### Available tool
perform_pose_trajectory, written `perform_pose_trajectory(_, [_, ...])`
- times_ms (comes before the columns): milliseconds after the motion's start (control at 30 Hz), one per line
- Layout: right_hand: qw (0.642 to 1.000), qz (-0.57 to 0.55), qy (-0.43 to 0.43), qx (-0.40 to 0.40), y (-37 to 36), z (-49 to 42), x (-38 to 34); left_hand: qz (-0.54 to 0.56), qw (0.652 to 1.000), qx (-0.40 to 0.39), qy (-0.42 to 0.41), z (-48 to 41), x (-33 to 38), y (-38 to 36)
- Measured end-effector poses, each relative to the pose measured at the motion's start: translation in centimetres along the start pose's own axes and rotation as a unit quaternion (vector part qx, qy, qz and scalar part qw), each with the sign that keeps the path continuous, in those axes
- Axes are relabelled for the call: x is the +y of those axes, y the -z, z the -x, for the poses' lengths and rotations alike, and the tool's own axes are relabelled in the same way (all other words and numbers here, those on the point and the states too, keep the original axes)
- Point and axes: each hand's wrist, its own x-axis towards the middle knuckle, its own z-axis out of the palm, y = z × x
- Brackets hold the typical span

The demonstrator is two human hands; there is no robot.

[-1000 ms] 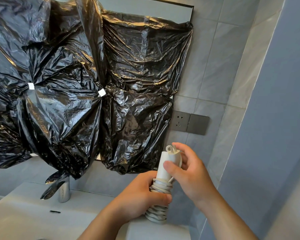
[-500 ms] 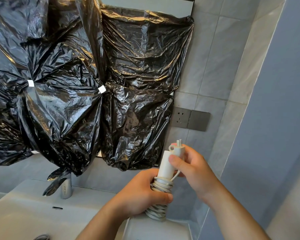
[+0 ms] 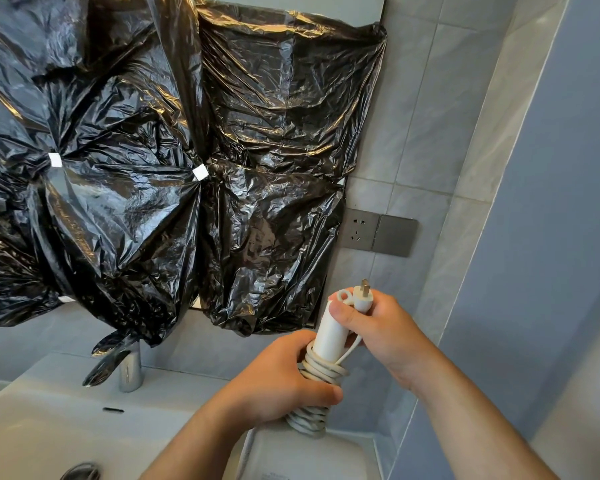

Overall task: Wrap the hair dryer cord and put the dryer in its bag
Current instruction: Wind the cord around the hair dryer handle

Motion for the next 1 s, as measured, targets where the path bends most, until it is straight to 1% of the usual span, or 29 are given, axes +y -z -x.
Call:
perform_pose_trajectory(167, [1.000, -0.006, 0.004, -0.014, -0.2, 0.0, 0.1, -0.015, 1.000, 0.013, 0.002, -0.2, -0.5, -0.1])
perform_pose_trajectory(400, [1.000, -0.004, 0.002, -0.014, -0.3, -0.1, 0.4, -0.001, 1.000, 0.019, 0.014, -0.1, -1.3, -0.2])
perform_pose_trajectory(500, [1.000, -0.003, 0.014, 0.005, -0.3, 0.1, 0.4, 0.021, 1.000, 0.012, 0.010, 0.0, -1.6, -0.2])
perform_pose_trajectory(667, [0.996, -0.045, 0.010, 0.078, -0.5, 0.6, 0.7, 0.033, 0.999, -0.001, 0.001, 0.6, -2.2, 0.7])
perform_pose_trajectory(733, [0.993, -0.056, 0.003, 0.102, -0.5, 0.9, 0.7, 0.055, 0.998, 0.034, 0.010, 1.6, -2.7, 1.1])
perform_pose_trajectory(833, [0.985, -0.102, -0.006, 0.138, -0.3, 1.5, 0.8, 0.073, 0.986, 0.143, 0.040, 3.9, -4.1, 1.3])
perform_pose_trajectory(867, [0.981, -0.118, -0.008, 0.153, -0.3, 1.7, 0.8, 0.091, 0.979, 0.179, 0.046, 4.8, -4.7, 1.1])
perform_pose_trajectory(933, [0.973, -0.140, -0.013, 0.181, -0.3, 2.1, 1.0, 0.174, 0.952, 0.244, 0.066, 6.5, -6.0, 0.4])
perform_pose_trajectory(1000, [0.965, -0.161, -0.023, 0.205, -0.5, 2.5, 1.4, 0.253, 0.924, 0.271, 0.087, 8.0, -6.8, -0.4])
